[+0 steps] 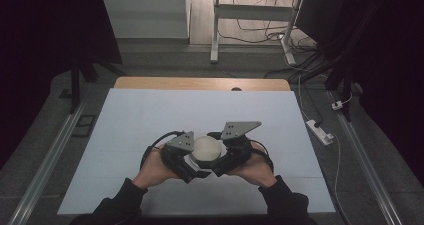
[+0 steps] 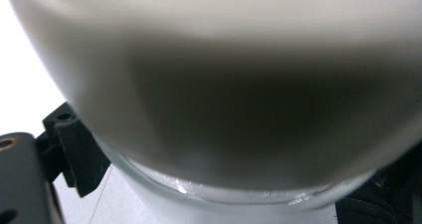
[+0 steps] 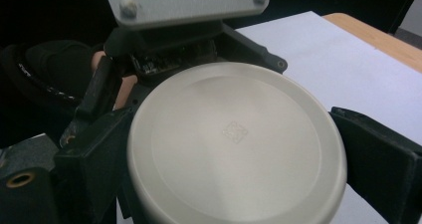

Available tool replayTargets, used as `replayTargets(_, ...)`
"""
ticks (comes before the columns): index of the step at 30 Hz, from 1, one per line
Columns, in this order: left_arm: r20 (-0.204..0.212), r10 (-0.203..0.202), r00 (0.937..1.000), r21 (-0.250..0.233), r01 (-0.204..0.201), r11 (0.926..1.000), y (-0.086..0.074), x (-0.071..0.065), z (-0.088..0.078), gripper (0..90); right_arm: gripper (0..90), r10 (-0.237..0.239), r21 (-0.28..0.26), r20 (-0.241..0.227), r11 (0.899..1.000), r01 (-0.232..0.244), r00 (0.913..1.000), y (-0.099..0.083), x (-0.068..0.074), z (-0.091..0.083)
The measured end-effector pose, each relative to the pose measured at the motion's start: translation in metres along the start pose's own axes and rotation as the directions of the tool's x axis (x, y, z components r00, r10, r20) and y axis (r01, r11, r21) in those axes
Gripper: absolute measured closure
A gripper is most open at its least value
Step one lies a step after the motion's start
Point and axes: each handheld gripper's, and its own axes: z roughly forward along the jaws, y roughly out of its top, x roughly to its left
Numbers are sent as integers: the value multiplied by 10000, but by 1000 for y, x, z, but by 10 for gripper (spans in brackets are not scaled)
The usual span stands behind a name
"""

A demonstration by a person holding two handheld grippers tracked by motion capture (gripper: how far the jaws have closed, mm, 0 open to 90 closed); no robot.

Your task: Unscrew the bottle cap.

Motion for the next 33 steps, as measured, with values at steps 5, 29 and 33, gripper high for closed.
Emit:
replayTargets(5,-101,-36,9999,19,36,10000,-1,0,2,74,67,-77,-68,147,9999,78,9999,1,1,-1)
replayTargets(29,-904,-309,9954,-161,296,9994,-10,11,-4,74,67,73,-295,1027,9996,-43,9947,0,-3,-18)
replayTargets(33,-1065,-414,9935,-205,394,9990,-11,12,-4,74,67,123,-298,1103,9995,-91,9938,-1,-3,-20)
